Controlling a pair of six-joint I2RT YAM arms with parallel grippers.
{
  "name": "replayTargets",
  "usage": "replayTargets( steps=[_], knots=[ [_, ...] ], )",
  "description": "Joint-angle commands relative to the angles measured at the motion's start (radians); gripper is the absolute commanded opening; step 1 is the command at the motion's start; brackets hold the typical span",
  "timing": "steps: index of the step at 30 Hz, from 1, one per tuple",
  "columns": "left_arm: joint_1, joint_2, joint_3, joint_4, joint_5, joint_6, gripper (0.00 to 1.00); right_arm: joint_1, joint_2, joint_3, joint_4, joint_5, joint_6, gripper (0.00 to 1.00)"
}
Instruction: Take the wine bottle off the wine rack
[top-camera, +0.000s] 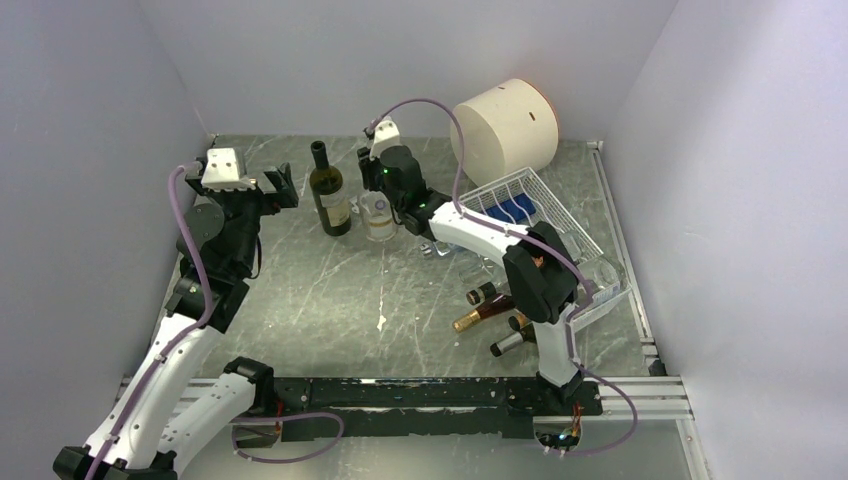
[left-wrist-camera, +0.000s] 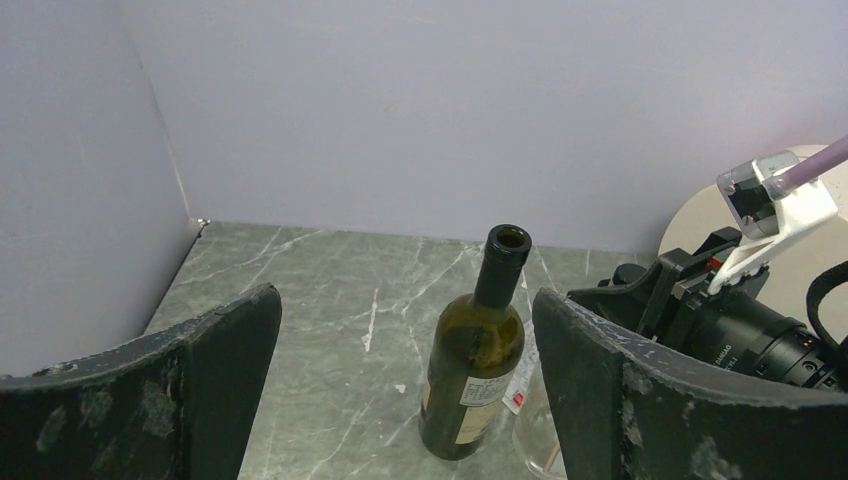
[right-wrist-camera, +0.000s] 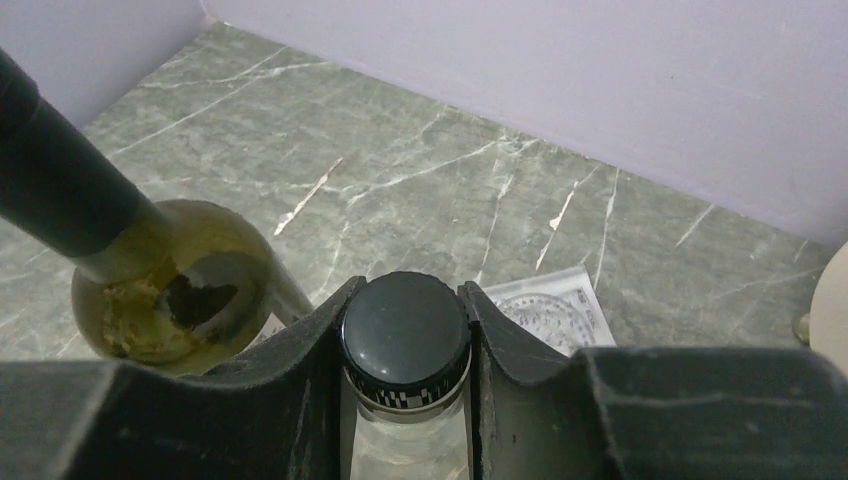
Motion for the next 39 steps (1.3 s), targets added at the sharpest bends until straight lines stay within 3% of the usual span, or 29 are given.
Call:
replayTargets(
  steps=[1, 12, 21, 39],
  knots=[
    [0.004, -0.003, 0.014, 0.031, -0.002, 0.007, 0.99, -0.013, 0.008, 0.067, 0.158, 0.012, -0.019, 0.0],
    [0.004, 0.003, 0.016, 0.028, 0.003, 0.005, 0.99, -0.04, 0.141, 0.206, 0.174, 0.011, -0.056, 0.0],
    [0.004, 0.006, 0.018, 0.029, 0.015, 0.001, 0.99, -0.029, 0.019, -0.007, 0.285, -0.039, -0.001, 0.0],
    [0.004, 0.002, 0.015, 0.032, 0.006, 0.013, 0.99, 0.007, 0.048, 0.028, 0.245, -0.124, 0.052, 0.0]
  ],
)
